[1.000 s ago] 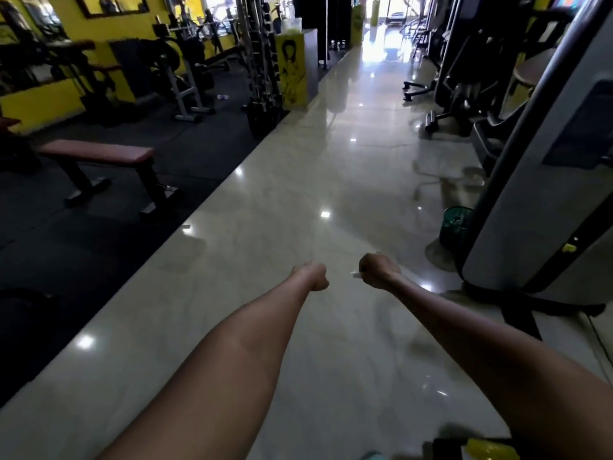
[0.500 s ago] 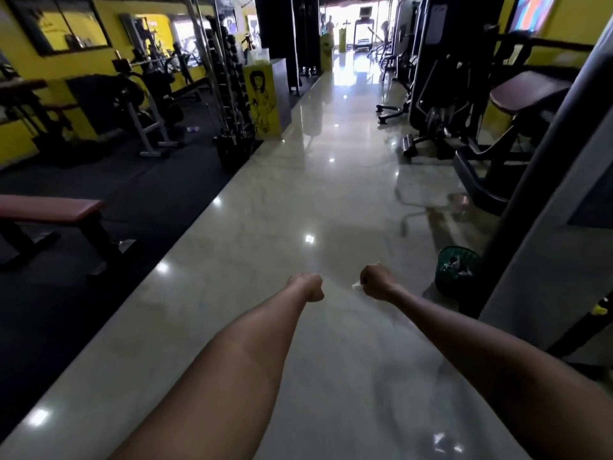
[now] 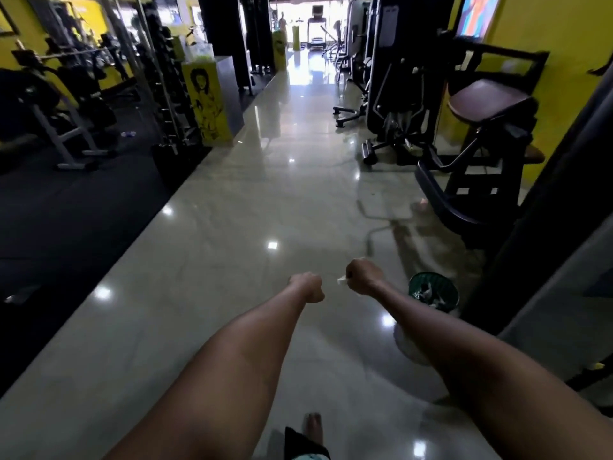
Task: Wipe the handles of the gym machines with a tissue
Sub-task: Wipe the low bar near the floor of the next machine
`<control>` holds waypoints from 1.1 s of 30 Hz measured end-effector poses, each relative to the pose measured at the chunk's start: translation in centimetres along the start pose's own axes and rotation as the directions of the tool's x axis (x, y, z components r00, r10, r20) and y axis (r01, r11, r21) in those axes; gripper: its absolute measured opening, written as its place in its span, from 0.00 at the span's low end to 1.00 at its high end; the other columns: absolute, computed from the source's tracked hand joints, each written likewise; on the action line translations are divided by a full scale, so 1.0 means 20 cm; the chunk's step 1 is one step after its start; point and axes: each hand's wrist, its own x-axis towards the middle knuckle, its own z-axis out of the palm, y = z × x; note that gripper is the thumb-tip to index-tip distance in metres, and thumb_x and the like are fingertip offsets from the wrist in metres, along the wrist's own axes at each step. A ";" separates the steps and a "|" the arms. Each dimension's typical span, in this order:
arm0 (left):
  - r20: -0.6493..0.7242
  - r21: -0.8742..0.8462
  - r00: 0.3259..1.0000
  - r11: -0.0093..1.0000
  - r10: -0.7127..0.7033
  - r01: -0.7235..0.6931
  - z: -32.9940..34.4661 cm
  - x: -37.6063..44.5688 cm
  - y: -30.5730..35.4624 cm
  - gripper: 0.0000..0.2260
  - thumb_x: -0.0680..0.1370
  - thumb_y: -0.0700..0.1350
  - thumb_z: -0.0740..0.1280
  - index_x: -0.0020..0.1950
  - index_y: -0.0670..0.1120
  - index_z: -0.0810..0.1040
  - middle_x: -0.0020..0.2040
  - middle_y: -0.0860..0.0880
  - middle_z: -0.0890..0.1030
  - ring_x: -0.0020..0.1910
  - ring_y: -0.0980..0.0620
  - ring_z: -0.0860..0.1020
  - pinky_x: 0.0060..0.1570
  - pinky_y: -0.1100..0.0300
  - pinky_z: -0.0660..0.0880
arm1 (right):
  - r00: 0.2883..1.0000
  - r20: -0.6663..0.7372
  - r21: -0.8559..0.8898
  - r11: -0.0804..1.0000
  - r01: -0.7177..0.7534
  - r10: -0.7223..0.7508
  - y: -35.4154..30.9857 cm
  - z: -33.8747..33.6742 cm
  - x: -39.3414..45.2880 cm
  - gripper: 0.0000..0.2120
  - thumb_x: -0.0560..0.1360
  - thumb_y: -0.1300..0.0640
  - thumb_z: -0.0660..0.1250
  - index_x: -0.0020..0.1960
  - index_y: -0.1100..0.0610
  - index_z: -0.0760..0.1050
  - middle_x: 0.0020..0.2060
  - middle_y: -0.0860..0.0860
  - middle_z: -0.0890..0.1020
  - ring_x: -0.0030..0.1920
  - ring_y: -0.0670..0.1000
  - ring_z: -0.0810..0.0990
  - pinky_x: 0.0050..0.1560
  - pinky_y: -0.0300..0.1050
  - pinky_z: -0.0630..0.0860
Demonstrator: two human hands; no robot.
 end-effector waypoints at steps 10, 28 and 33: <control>-0.059 -0.041 0.996 0.997 0.066 -0.069 -0.56 1.06 -0.18 0.16 0.79 0.46 0.61 0.64 0.41 0.74 0.65 0.42 0.75 0.63 0.43 0.74 0.57 0.52 0.72 | 0.994 0.001 -0.010 0.994 -0.111 0.111 0.24 -0.31 1.03 0.10 0.72 0.63 0.64 0.51 0.62 0.80 0.50 0.59 0.81 0.50 0.60 0.80 0.39 0.43 0.70; -0.022 -0.051 0.991 0.990 0.130 -0.131 -1.38 2.93 -0.05 0.16 0.79 0.44 0.58 0.63 0.39 0.73 0.64 0.41 0.74 0.62 0.42 0.74 0.57 0.49 0.72 | 0.972 0.047 0.037 0.972 -0.233 0.231 1.04 -0.77 2.88 0.05 0.74 0.61 0.65 0.42 0.60 0.78 0.43 0.58 0.79 0.42 0.55 0.77 0.38 0.39 0.66; 0.043 -0.030 0.990 0.991 0.132 -0.131 -1.51 3.36 -0.04 0.16 0.79 0.44 0.59 0.64 0.39 0.73 0.65 0.41 0.73 0.63 0.42 0.73 0.59 0.50 0.72 | 0.977 0.089 -0.064 0.980 -0.186 0.192 1.19 -0.84 3.27 0.10 0.74 0.62 0.63 0.52 0.59 0.79 0.52 0.59 0.80 0.51 0.59 0.80 0.42 0.43 0.70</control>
